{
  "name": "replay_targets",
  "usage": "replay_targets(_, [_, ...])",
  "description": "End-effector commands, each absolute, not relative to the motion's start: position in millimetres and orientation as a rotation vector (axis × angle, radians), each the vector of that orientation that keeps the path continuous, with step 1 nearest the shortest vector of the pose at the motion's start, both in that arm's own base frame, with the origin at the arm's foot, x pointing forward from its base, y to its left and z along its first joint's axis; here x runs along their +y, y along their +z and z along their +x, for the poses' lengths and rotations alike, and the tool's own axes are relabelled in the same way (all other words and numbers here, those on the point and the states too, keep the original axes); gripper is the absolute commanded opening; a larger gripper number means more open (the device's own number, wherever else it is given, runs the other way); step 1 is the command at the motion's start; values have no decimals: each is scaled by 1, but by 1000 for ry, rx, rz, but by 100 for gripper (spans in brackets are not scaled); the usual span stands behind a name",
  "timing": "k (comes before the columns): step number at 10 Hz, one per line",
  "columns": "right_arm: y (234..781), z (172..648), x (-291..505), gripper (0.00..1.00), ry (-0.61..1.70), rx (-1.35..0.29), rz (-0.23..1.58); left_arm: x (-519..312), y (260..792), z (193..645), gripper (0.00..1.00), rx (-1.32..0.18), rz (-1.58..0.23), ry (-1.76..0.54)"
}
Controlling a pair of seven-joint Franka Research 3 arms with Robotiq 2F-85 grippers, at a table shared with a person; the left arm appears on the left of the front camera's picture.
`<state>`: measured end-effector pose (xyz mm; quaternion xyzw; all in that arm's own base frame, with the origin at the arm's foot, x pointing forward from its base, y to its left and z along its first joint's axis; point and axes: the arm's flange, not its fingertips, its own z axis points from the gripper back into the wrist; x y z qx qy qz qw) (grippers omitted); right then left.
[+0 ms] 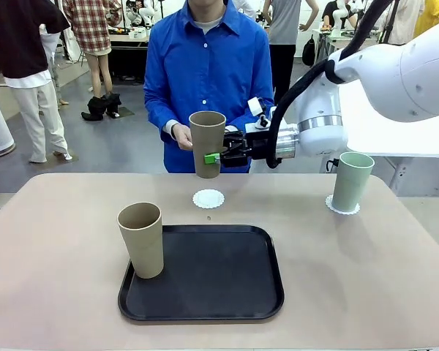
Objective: Place coasters on the table and set cups on them.
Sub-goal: Take one Reusable plastic cup from the Flat Tray and place it on a coaster set by the human.
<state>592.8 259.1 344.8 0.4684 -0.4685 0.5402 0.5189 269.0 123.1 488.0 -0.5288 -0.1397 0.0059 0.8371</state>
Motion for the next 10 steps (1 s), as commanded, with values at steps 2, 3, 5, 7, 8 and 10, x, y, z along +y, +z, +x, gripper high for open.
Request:
replay_targets(2, [318,625,252,82,1319,-1144,1168,124,489,269,100,-309,-1140,3])
replay_targets(3, [309,632,255,82,1293,-1121,1158,124,489,269,100,-309,-1140,3])
replay_targets(5, [292,643,263,82,1275,-1062,1138,124,489,269,100,-309,-1140,3])
replay_targets(7, [282,647,270,82,1274,-1028,1125,124,489,269,100,-309,-1140,3])
replay_targets(8, [276,649,271,82,1268,-1018,1124,124,489,269,100,-309,-1140,3])
replay_targets(10, [268,655,270,82,1248,-1000,1126,124,489,269,100,-309,-1140,3])
